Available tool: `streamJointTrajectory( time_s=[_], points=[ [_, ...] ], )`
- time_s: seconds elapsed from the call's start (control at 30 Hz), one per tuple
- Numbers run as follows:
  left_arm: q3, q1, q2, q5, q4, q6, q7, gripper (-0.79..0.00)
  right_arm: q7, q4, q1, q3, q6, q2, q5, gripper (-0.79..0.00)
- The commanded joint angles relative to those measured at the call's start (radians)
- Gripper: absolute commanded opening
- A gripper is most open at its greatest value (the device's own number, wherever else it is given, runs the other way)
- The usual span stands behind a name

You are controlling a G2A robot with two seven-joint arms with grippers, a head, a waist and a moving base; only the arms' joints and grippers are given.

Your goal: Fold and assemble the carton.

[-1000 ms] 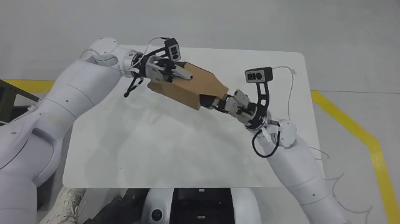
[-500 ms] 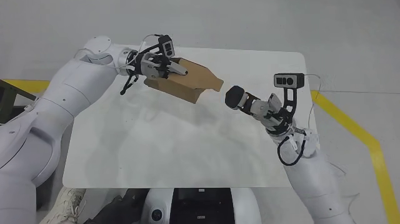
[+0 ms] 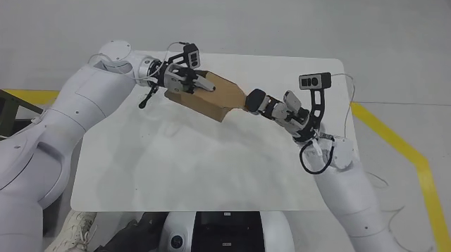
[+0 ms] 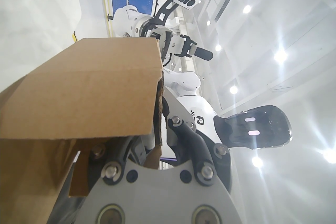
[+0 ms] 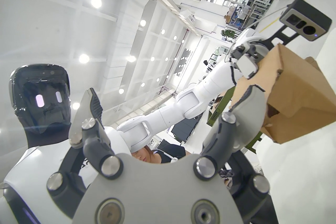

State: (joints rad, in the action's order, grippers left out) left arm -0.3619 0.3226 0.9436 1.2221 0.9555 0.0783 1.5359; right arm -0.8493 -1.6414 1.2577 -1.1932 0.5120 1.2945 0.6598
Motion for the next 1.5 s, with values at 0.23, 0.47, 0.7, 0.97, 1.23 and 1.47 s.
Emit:
streamJointTrajectory(
  time_s=[0.23,0.47,0.7,0.97,1.23,1.47],
  points=[
    [-0.001,0.003,-0.004,0.033,0.025,-0.007,0.0,-0.785,0.036,0.031,-0.025,0.051,-0.036,0.008,-0.046,0.0],
    [0.002,0.004,-0.01,0.045,0.029,-0.007,0.0,-0.785,0.048,0.044,-0.041,0.08,-0.034,0.014,-0.061,0.0],
    [0.005,0.006,-0.015,0.052,0.031,-0.009,0.0,-0.785,0.034,0.028,-0.031,0.079,-0.03,0.014,-0.055,0.0],
    [0.011,0.004,-0.016,0.061,0.041,-0.014,0.0,-0.785,0.01,0.029,-0.038,0.088,-0.061,0.014,-0.036,0.0],
    [0.019,0.0,-0.018,0.062,0.052,-0.017,0.0,-0.785,0.01,0.044,-0.063,0.118,-0.072,0.021,-0.039,0.0],
    [0.027,-0.001,-0.021,0.069,0.059,-0.024,0.0,-0.785,0.009,0.051,-0.073,0.129,-0.061,0.025,-0.039,0.0]
  ],
)
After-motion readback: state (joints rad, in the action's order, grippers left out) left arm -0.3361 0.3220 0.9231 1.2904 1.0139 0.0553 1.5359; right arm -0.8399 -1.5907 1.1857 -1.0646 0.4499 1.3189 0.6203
